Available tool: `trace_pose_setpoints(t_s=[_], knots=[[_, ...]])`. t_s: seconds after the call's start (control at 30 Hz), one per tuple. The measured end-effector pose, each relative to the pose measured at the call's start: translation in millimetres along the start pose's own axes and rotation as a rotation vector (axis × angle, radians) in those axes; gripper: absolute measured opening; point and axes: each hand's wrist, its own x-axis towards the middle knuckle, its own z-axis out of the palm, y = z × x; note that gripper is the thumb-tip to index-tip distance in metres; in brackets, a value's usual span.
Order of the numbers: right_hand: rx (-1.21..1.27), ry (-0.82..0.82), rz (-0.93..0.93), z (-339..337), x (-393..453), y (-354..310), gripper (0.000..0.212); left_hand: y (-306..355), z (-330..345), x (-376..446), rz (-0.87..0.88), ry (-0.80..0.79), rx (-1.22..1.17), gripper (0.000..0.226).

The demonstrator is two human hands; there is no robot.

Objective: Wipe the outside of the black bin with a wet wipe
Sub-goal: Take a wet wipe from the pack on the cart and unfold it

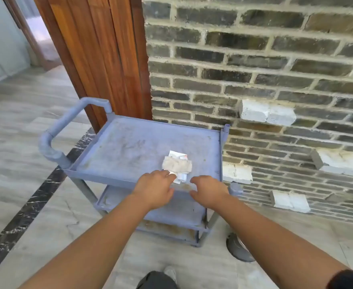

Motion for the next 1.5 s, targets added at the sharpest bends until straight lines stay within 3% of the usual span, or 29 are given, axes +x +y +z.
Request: trace_pose_setpoints(t_s=[0.2, 0.33, 0.53, 0.7, 0.77, 0.87, 1.03, 1.23, 1.3, 1.4, 1.5], knots=[[0.023, -0.025, 0.087, 6.2, 84.6, 5.5, 0.034, -48.2, 38.1, 84.2, 0.044, -0.135, -0.01, 0.04], [0.0, -0.015, 0.078, 27.4, 125.5, 17.0, 0.037, -63.6, 69.4, 124.1, 0.092, -0.142, 0.02, 0.037], [-0.022, -0.069, 0.034, 53.0, 146.3, 32.1, 0.023, -74.3, 93.3, 149.8, 0.108, -0.219, 0.054, 0.029], [0.055, -0.008, 0.088, 54.8, 153.1, 40.5, 0.008, -80.7, 98.9, 158.8, 0.141, -0.163, 0.059, 0.026], [0.151, 0.031, 0.118, 51.2, 152.0, 45.0, 0.012, -83.7, 97.2, 160.6, 0.127, -0.12, -0.055, 0.019], [0.341, 0.106, 0.166, 40.3, 145.6, 50.7, 0.014, -86.5, 87.1, 160.2, 0.001, -0.071, -0.443, 0.015], [1.007, 0.234, 0.44, 12.0, 131.4, 45.9, 0.019, -78.6, 58.3, 158.8, -0.318, -0.194, -1.029, 0.018], [1.558, 0.16, 0.553, -20.8, 111.3, 37.7, 0.034, -54.7, 22.9, 149.2, -0.464, -0.212, -1.462, 0.022], [1.633, 0.154, 0.538, -29.4, 102.2, 37.8, 0.031, -47.5, 13.6, 147.1, -0.473, -0.286, -1.528, 0.025], [1.634, 0.233, 0.506, -40.7, 88.0, 41.3, 0.028, -38.0, 0.9, 149.0, -0.367, -0.371, -1.402, 0.026], [1.551, 0.347, 0.455, -50.3, 69.2, 45.6, 0.031, -16.3, -14.9, 152.5, -0.223, -0.456, -1.315, 0.008]])
